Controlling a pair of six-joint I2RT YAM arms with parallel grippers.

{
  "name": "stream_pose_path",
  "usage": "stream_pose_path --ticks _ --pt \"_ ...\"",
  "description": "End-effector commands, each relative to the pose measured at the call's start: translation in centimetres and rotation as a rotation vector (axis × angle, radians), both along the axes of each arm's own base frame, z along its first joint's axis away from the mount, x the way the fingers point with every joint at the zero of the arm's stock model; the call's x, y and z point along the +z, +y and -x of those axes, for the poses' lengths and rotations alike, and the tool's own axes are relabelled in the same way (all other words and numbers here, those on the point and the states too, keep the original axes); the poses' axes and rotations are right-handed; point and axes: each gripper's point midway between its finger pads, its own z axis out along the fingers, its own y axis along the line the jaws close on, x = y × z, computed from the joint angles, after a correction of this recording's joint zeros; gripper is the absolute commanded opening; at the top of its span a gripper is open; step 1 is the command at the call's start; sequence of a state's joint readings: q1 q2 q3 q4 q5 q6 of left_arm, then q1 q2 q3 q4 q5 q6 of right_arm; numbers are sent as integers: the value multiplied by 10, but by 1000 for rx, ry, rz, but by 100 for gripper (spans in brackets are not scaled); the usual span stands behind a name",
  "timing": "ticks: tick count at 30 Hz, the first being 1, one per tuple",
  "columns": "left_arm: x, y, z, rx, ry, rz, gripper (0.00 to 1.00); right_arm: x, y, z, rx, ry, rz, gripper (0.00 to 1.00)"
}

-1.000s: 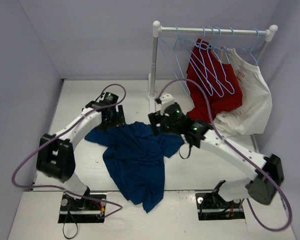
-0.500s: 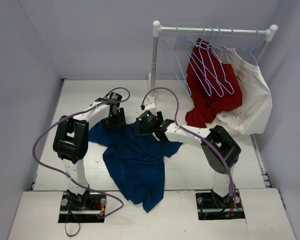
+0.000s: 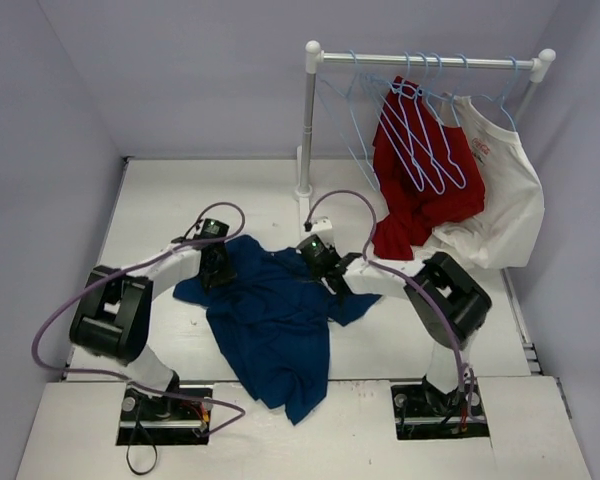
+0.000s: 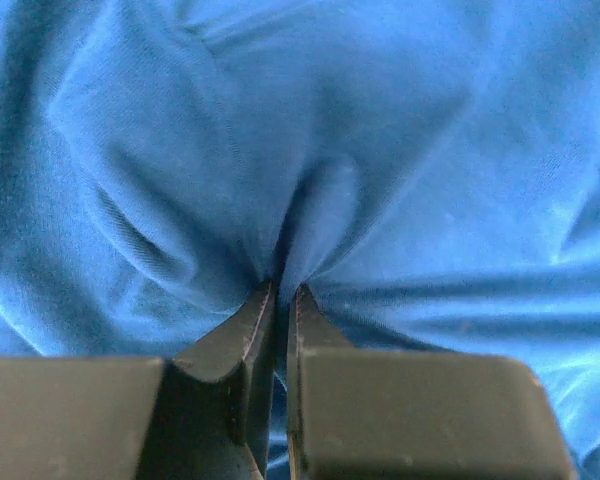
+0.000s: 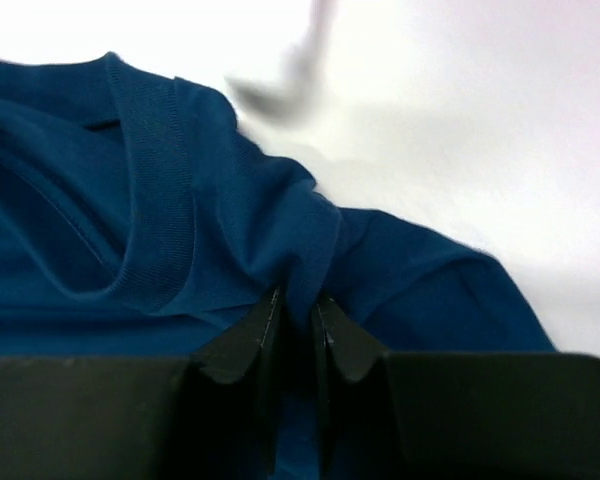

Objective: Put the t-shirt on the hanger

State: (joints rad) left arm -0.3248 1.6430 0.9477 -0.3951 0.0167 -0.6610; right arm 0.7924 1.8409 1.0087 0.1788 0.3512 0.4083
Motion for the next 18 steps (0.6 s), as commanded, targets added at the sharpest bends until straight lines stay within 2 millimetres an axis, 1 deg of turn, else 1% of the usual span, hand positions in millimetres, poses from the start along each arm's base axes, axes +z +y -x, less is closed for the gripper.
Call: stream_pose_path --ticks 1,3,4,5,6,7,9,10,12,14,15,16,17,18 --pt "-15 9 55 51 81 35 0 26 -31 23 -52 -37 -37 17" --pt "-8 12 66 65 64 48 0 28 -39 37 -50 -26 -54 23" --pt "-11 14 75 67 77 48 0 32 -43 42 -55 -26 -61 25" --pt "-6 14 76 69 63 57 0 28 -46 46 -58 -17 -54 27" --pt "-7 18 86 75 76 52 0 32 -53 52 -67 -17 -54 28" --pt "-3 20 91 79 68 54 0 34 -59 55 -79 -20 -46 30" --pt "4 22 97 81 49 61 0 41 -65 56 -93 -37 -41 33" --pt "11 24 99 77 35 57 4 51 -67 55 -99 -56 -45 37" --pt "29 27 97 64 -5 48 21 70 -64 52 -90 -83 -63 42" --pt "57 27 88 41 -67 46 47 88 -53 47 -68 -107 -102 45" --pt "67 27 84 36 -91 43 56 97 -46 45 -50 -118 -120 47" --pt "81 26 78 24 -117 44 58 105 -40 41 -33 -125 -136 49" --pt "98 24 70 6 -153 47 64 115 -31 37 -13 -135 -157 51" --pt "108 23 64 -10 -173 45 65 120 -25 35 3 -136 -170 52"
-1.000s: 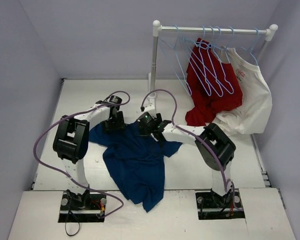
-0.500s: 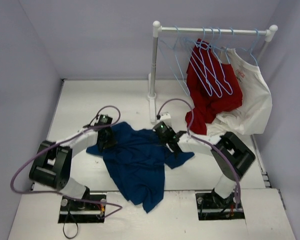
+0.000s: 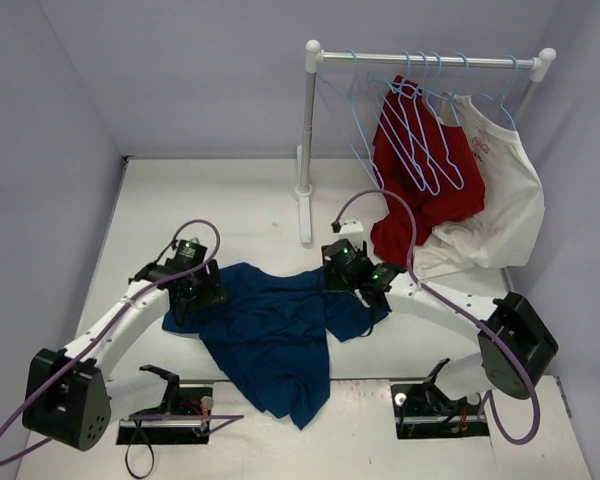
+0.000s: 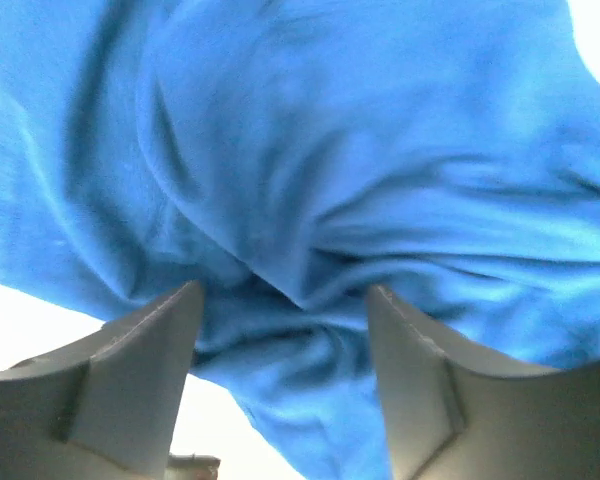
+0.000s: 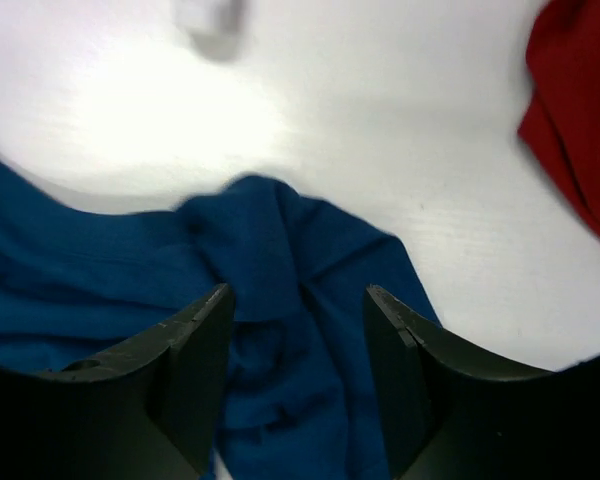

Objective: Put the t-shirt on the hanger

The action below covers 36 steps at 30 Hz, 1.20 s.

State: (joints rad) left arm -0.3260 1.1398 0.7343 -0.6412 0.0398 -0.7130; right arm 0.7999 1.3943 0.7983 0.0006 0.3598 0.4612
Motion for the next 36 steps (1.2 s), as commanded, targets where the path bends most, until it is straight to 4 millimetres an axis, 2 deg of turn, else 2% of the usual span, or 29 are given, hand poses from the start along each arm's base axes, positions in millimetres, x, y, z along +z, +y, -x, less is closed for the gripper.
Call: stream_pose_path --ticks 1,5,6,8,11,12,14,17,20,26,36 --pt "69 -4 -36 -68 -162 -20 65 57 36 -24 64 -98 -97 52" --pt "79 -13 -65 -175 -165 -57 66 52 61 -30 189 -63 -74 52" --pt "72 -15 -71 -212 -140 -73 66 50 65 -30 233 -61 -50 52" --pt "69 -18 -81 -296 -128 -95 66 43 69 -31 294 -49 -16 51" --pt "69 -26 -102 -411 -124 -109 65 21 75 -30 407 1 35 50" --pt "62 -27 -103 -446 -104 -113 65 19 76 -30 433 5 38 51" --pt "59 -32 -114 -515 -101 -110 65 4 75 -30 489 34 72 52" --pt "56 -37 -127 -591 -107 -97 65 -4 82 -25 573 63 44 53" --pt "47 -51 -130 -690 -90 -19 66 -8 84 -26 631 67 32 54" --pt "37 -62 -137 -790 -87 50 66 -11 88 -25 714 81 -6 56" --pt "-4 -57 -130 -850 13 38 66 -27 95 -7 814 139 -43 54"
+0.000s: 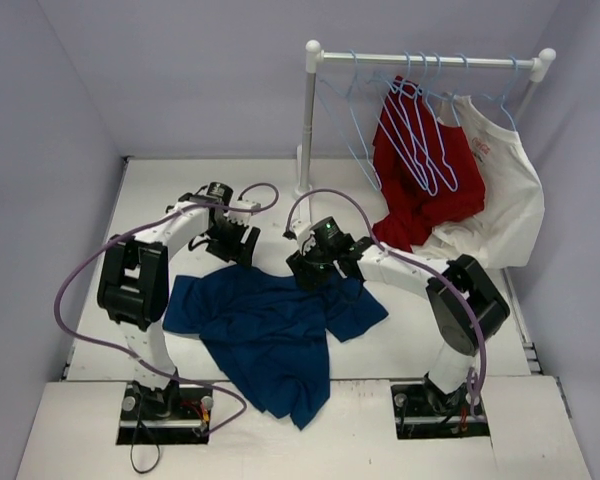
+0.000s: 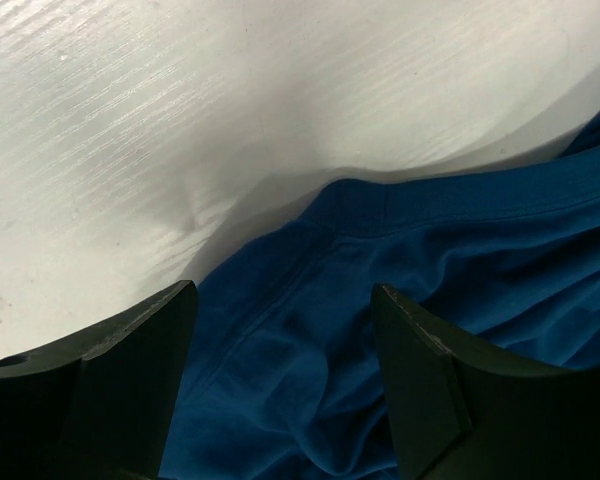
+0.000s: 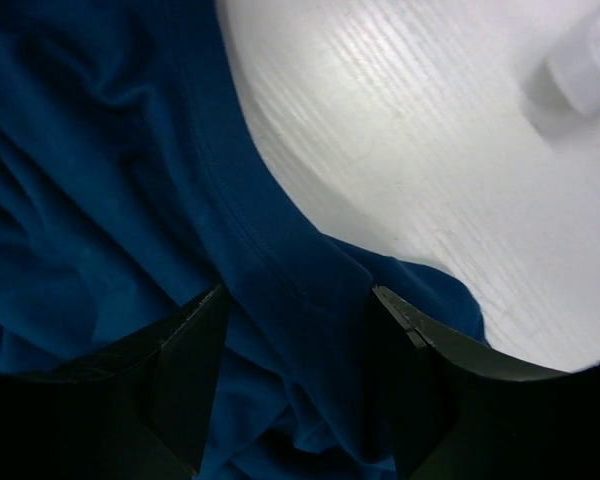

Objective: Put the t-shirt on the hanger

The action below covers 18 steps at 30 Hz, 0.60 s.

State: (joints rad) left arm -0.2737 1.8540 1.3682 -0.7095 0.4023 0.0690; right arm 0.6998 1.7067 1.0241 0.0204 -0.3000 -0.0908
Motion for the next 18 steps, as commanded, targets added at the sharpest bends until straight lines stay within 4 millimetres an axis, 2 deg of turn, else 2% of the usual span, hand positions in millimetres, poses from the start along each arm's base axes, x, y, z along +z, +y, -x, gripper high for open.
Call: stream_pose_path --ticks 1,9,12,16,18 --pt "2 1 -6 -49 -26 -2 66 6 15 -2 69 -13 -54 54" --pt "-18 3 -12 -64 7 -31 62 -5 14 1 88 6 -41 46" --pt "-18 -1 -10 -70 17 -9 51 -6 14 1 90 7 -40 38" --pt "-10 -3 -10 -82 -4 10 4 4 17 -3 90 -16 -55 15" --pt "2 -10 -8 -92 -20 56 0 15 18 -6 84 -39 -67 3"
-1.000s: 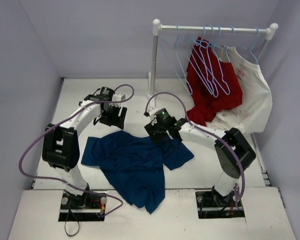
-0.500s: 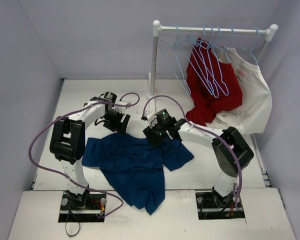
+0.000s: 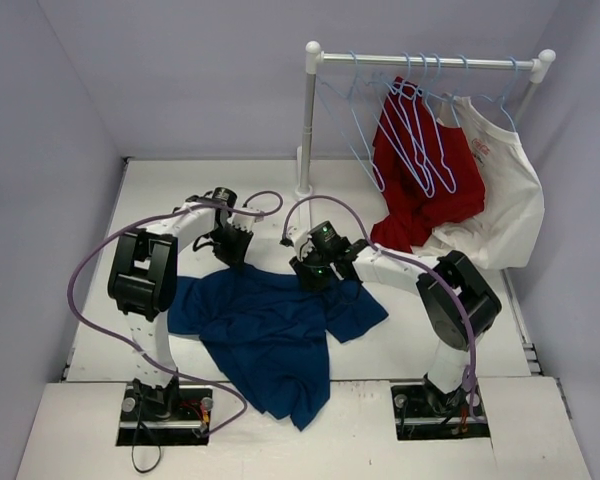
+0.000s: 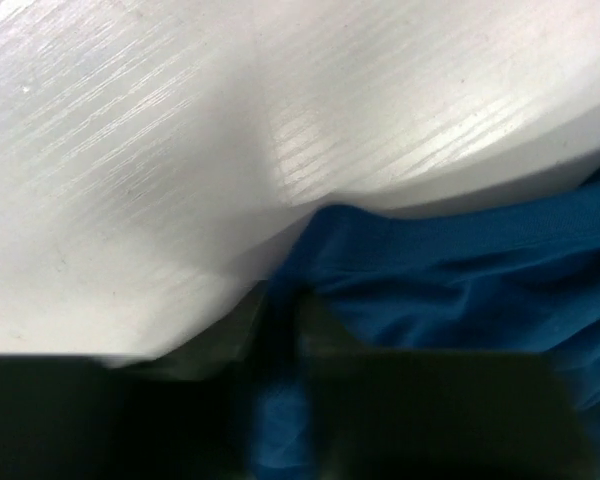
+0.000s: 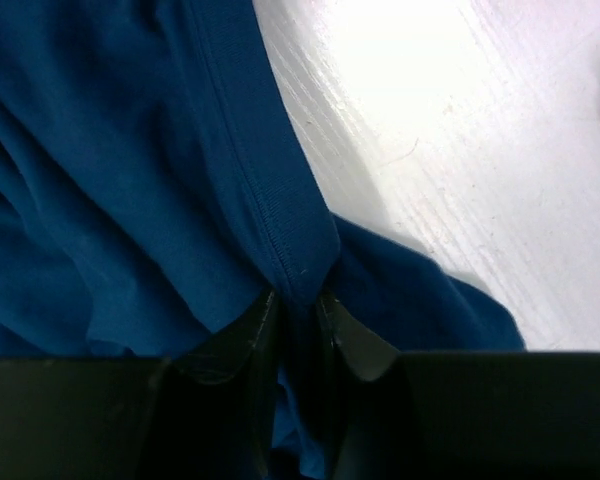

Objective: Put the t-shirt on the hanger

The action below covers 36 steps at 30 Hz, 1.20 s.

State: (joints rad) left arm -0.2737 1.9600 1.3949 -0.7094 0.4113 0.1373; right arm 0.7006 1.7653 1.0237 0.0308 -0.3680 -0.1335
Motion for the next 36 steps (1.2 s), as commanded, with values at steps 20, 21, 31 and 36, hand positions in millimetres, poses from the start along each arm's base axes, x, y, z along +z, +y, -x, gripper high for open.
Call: stream_pose_path --ticks 20,21,31,36 --pt "449 50 -13 364 -1137 191 0 367 -19 -73 -147 -911 -191 0" --pt "468 56 -14 393 -1185 183 0 381 -23 -81 -164 -961 -161 0" --pt "562 70 4 446 -1402 246 0 523 -38 -79 -259 -1245 -249 0" --pt "547 91 38 462 -1405 161 0 485 -37 -58 -203 -1170 -247 0"
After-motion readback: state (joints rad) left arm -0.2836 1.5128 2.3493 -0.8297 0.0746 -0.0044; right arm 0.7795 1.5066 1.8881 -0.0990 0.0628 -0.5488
